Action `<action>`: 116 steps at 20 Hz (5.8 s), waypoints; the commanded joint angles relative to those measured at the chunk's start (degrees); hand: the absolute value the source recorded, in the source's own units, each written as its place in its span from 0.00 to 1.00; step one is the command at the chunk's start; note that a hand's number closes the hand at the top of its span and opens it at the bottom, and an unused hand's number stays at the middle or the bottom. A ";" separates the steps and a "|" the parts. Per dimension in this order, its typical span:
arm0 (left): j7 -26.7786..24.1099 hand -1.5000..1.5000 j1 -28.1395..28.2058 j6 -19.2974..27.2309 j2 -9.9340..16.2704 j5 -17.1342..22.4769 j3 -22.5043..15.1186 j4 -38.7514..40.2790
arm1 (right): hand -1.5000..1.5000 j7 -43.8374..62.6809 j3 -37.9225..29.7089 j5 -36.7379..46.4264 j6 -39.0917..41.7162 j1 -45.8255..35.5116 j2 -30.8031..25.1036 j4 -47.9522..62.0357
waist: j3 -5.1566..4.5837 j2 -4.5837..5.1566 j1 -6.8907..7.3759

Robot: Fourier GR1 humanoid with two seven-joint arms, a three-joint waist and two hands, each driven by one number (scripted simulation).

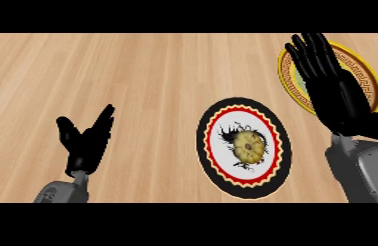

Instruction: Pick the squash from the plate and place it in the plate

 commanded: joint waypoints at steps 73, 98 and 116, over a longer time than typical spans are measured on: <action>2.18 0.50 5.12 -3.40 -3.77 -10.43 2.40 -5.67 | 0.00 30.69 28.56 82.34 22.29 -0.26 1.37 1.06 | 0.60 0.02 0.01; 2.75 0.50 3.74 -2.92 -6.73 -12.81 0.45 -6.35 | 1.00 59.67 2.98 89.12 4.59 -8.76 21.35 14.90 | 0.88 1.06 2.28; 3.24 0.50 3.19 -2.67 -6.95 -13.34 -0.56 -5.98 | 1.00 81.35 -8.32 115.17 -38.35 -25.80 21.64 27.85 | 0.70 1.00 2.85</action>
